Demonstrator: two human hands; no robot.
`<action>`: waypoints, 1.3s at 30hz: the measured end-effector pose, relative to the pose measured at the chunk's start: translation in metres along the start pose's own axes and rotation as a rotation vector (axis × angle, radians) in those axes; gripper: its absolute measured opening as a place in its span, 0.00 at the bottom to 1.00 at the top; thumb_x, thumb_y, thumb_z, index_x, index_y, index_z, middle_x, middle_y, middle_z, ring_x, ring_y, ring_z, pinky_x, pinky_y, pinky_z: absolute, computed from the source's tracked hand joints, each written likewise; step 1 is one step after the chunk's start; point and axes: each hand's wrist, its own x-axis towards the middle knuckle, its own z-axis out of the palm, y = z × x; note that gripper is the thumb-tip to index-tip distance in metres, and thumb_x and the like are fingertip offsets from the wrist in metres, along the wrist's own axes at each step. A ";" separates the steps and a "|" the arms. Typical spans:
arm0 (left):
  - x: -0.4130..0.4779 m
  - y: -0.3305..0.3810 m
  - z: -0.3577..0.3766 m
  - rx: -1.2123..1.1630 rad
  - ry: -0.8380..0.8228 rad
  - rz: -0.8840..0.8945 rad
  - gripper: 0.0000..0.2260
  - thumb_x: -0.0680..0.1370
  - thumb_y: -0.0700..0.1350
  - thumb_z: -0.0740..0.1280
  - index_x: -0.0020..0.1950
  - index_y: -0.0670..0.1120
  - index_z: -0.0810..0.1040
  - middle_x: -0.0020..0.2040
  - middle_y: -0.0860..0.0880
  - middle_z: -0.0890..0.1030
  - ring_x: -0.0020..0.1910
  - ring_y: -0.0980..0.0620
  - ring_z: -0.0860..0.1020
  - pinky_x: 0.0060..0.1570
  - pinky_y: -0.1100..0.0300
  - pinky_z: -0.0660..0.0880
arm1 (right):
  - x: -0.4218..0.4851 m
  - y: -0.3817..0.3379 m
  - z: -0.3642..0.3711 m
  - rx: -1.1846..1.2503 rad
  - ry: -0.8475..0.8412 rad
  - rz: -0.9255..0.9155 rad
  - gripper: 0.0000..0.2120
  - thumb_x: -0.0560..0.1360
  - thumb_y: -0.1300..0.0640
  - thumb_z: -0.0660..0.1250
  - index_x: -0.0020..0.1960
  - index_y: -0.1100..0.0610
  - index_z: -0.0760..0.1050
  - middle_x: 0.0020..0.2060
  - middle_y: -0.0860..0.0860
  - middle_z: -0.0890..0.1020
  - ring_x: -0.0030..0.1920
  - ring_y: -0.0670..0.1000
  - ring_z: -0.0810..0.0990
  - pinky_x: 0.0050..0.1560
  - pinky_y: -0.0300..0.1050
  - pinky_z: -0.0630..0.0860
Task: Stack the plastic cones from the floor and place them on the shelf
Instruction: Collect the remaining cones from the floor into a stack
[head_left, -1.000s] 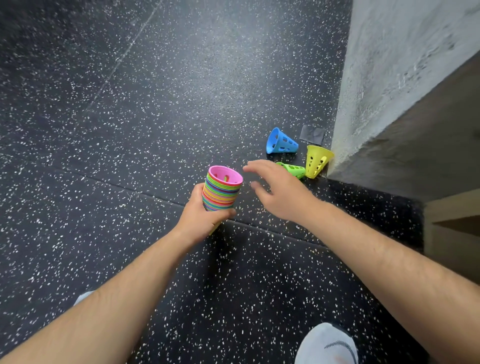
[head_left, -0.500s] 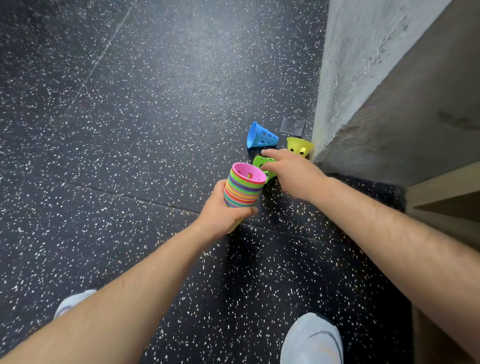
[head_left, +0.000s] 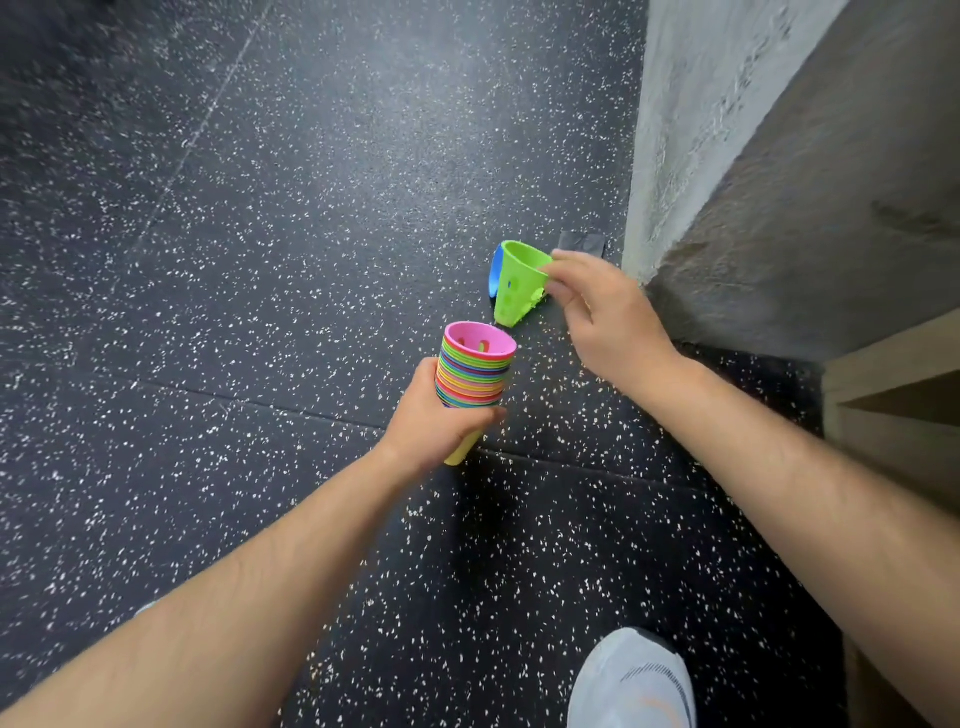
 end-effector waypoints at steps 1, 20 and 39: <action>0.001 0.000 0.000 0.005 0.004 -0.006 0.27 0.67 0.42 0.83 0.60 0.45 0.73 0.47 0.51 0.83 0.41 0.59 0.80 0.45 0.63 0.76 | 0.000 -0.006 -0.002 0.020 0.008 -0.001 0.14 0.81 0.56 0.62 0.62 0.58 0.80 0.63 0.57 0.80 0.65 0.56 0.77 0.69 0.51 0.70; 0.030 0.010 -0.016 -0.041 0.026 -0.005 0.31 0.60 0.53 0.83 0.58 0.48 0.75 0.48 0.50 0.85 0.44 0.55 0.83 0.47 0.59 0.78 | 0.043 -0.007 0.026 -0.214 -0.310 -0.080 0.21 0.79 0.66 0.61 0.71 0.55 0.73 0.69 0.55 0.74 0.68 0.59 0.70 0.67 0.56 0.70; 0.044 -0.004 -0.020 -0.102 -0.025 -0.034 0.26 0.65 0.46 0.84 0.57 0.45 0.76 0.46 0.48 0.85 0.42 0.57 0.83 0.45 0.62 0.78 | 0.077 -0.001 0.031 -0.731 -0.570 -0.106 0.15 0.76 0.70 0.60 0.61 0.62 0.73 0.69 0.58 0.67 0.64 0.60 0.69 0.51 0.53 0.74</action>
